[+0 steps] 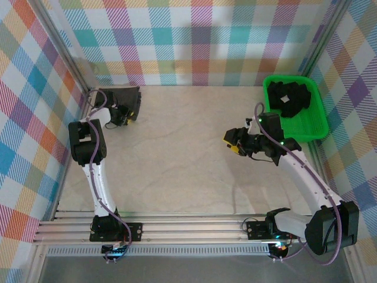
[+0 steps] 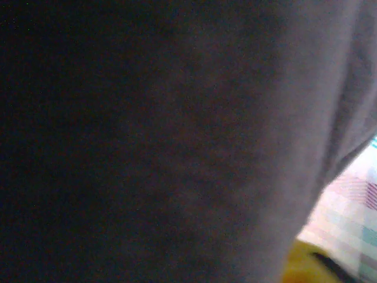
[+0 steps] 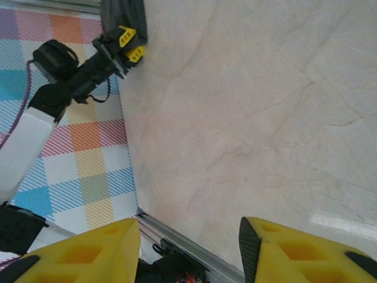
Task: Fold and stack the t-shirts
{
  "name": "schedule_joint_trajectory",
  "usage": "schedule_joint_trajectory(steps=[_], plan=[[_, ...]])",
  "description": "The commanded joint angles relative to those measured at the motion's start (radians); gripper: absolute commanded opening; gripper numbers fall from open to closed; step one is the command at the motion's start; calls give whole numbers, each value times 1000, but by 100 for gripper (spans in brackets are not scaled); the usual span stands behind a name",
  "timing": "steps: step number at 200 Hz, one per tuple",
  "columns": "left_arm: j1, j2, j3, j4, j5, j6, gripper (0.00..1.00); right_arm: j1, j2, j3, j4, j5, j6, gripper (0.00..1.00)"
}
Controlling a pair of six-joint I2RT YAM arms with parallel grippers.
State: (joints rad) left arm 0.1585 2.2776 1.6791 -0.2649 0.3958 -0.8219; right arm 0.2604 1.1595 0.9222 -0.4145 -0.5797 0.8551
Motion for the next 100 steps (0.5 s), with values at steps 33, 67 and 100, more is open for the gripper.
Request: schedule_joint_trajectory(steps=[33,67,100], plan=[[-69,-344,-144,-4,-27,2,100,-7,-86,-21,201,62,42,100],[-130,-684,-314,-100,-124,33,100,-8,-89,84,-23,249,-21,100],[-157,-998,-471,-332,-438,88,100,-10,-108,177,-260,628,-97,100]])
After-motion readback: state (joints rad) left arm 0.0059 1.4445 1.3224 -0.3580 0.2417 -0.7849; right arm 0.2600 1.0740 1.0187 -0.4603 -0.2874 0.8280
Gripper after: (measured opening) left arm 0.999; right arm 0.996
